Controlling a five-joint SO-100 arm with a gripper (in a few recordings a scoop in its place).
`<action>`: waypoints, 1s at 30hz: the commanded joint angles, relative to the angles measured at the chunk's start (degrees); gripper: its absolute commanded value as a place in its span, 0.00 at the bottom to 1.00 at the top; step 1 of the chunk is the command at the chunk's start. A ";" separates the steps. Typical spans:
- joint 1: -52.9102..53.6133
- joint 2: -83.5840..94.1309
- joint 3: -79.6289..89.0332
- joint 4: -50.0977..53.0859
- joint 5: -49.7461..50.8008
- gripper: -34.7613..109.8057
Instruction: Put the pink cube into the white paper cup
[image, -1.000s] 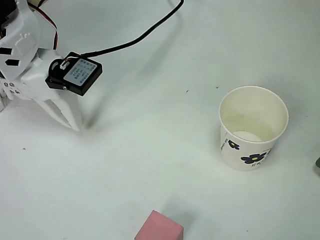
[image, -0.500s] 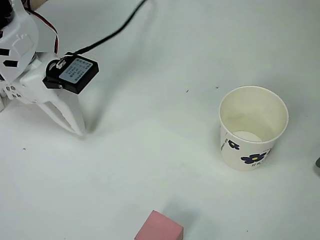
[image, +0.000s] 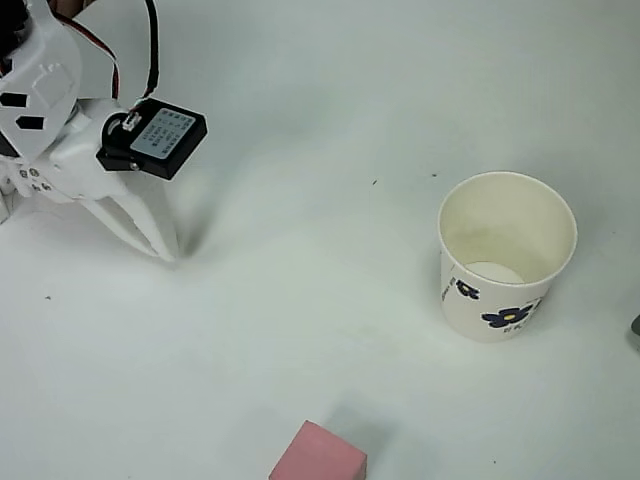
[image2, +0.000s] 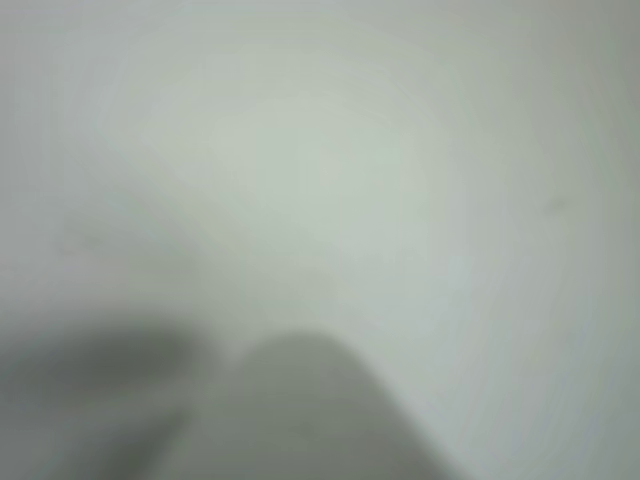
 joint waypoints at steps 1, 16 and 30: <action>-0.62 1.05 -1.05 -2.64 -1.49 0.24; 3.69 0.09 -8.53 -4.13 -5.27 0.24; 7.82 -44.65 -40.61 -9.84 -15.03 0.24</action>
